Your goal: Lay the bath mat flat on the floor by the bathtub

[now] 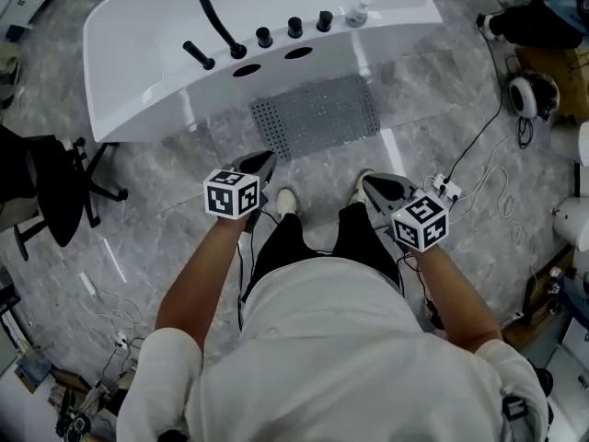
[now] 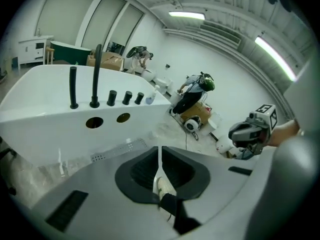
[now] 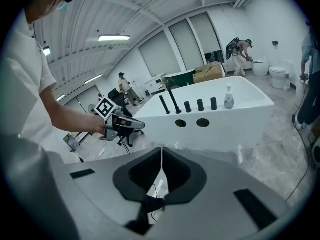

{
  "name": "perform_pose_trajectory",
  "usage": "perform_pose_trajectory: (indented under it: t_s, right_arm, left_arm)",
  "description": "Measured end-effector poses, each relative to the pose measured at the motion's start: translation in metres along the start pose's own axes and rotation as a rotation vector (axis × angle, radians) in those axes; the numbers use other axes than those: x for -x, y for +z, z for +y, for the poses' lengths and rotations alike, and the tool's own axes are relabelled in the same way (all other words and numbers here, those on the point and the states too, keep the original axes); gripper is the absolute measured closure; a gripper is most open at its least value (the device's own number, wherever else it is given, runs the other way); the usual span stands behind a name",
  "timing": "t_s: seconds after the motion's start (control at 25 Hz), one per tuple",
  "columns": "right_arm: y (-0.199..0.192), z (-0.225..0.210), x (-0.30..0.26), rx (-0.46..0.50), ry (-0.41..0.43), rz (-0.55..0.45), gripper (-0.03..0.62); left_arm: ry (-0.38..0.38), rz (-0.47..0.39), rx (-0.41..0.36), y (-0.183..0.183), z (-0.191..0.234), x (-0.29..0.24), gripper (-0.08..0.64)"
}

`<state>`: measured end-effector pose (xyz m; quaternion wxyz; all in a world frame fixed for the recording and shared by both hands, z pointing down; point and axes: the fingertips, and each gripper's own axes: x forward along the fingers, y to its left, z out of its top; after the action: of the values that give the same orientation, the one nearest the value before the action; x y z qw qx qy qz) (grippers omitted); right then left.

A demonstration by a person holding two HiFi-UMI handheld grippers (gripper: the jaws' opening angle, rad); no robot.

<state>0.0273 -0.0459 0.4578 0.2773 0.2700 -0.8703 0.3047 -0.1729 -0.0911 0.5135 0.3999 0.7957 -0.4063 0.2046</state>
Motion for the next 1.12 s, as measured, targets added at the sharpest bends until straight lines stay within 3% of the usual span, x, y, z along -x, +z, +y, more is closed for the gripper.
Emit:
perform_pose_trajectory:
  t_s: [0.24, 0.48, 1.12]
  right_arm:
    - [0.02, 0.019, 0.022, 0.073, 0.003, -0.02, 0.581]
    - [0.034, 0.032, 0.04, 0.071, -0.033, -0.075, 0.581]
    - [0.044, 0.104, 0.045, 0.11, -0.091, -0.128, 0.583]
  left_arm:
    - [-0.106, -0.036, -0.064, 0.021, -0.067, 0.047, 0.526]
    - [-0.195, -0.059, -0.181, 0.029, -0.112, 0.093, 0.529]
    - [-0.263, -0.068, -0.283, 0.011, -0.109, 0.155, 0.537]
